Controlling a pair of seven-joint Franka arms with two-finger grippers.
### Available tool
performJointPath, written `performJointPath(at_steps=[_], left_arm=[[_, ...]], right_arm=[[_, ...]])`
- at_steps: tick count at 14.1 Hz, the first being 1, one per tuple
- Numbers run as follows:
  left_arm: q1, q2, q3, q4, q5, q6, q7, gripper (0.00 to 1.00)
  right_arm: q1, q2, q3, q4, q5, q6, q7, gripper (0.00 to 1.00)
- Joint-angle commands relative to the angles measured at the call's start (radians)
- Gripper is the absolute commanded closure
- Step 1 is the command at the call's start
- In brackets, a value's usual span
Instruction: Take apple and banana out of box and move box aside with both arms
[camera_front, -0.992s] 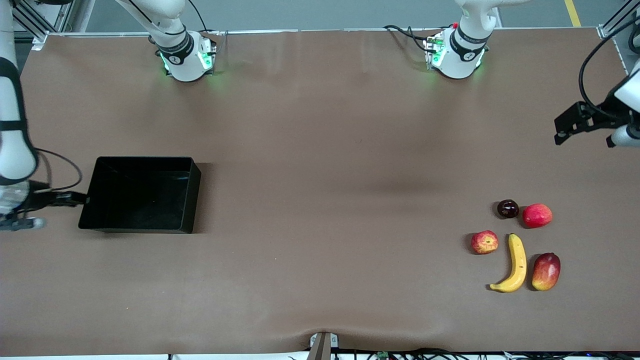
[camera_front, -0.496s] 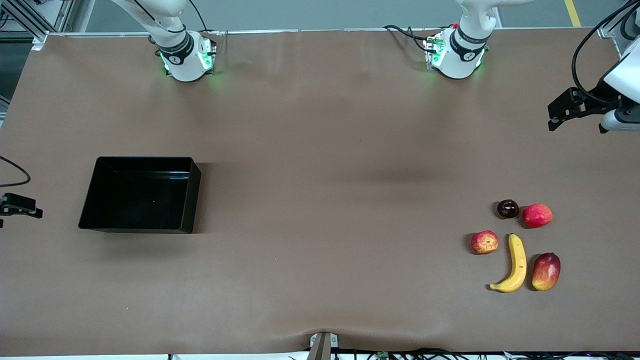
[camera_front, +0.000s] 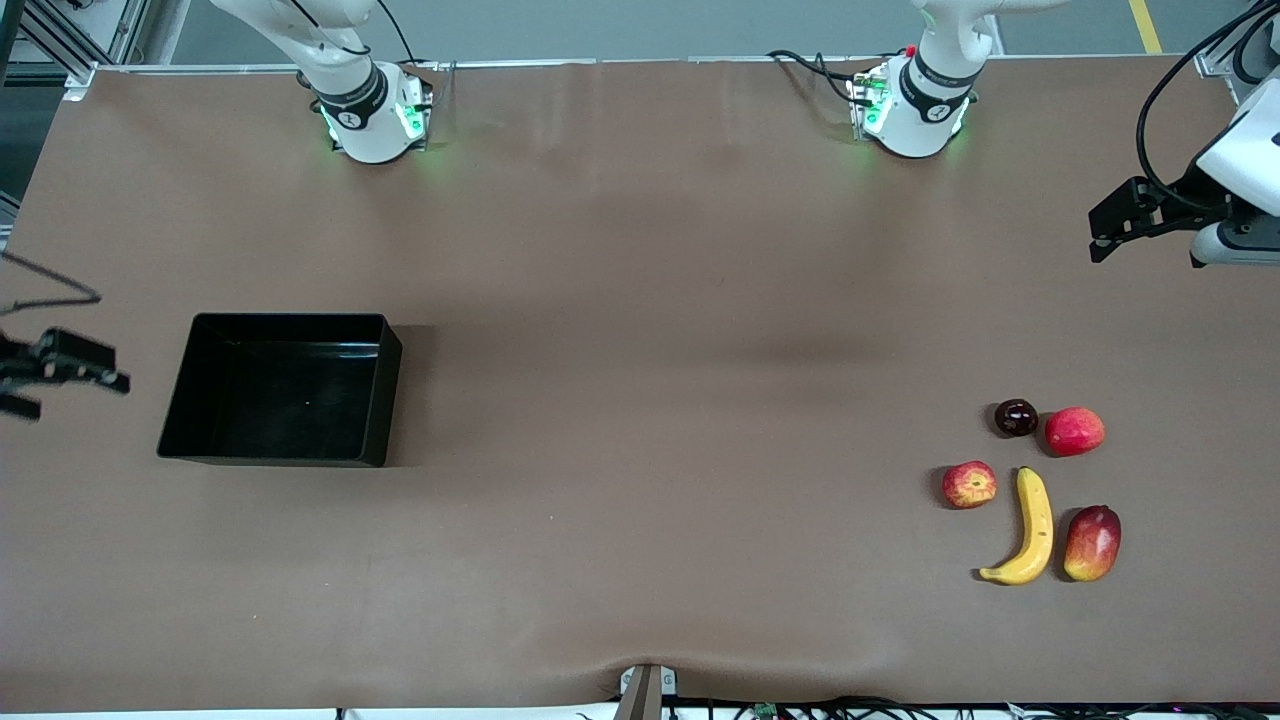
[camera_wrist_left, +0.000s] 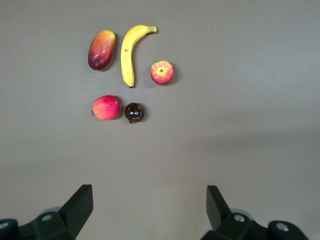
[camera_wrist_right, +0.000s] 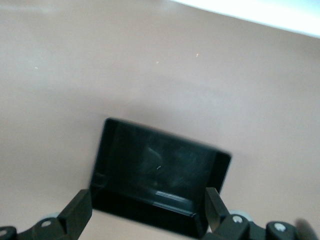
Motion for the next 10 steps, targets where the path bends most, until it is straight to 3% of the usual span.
performJointPath(at_steps=[1,3,8,10], left_arm=[[-0.001,-0.014,0.005,-0.006,-0.021,-0.022,-0.009,0.0],[0.0,-0.014,0.005,-0.008,-0.022,-0.022,-0.011,0.0],[-0.001,-0.008,0.005,-0.003,-0.02,-0.022,-0.017,0.0],[-0.001,-0.007,0.005,-0.003,-0.021,-0.022,-0.018,0.0]], right_arm=[[0.034,-0.094,-0.003,-0.038,-0.027,-0.097,0.136,0.0],[0.029,-0.168,-0.004,-0.067,-0.021,-0.173,0.14,0.0],[0.028,-0.374,-0.007,-0.32,-0.031,-0.148,0.142,0.0],[0.01,-0.411,-0.012,-0.392,-0.022,-0.114,0.147,0.0]])
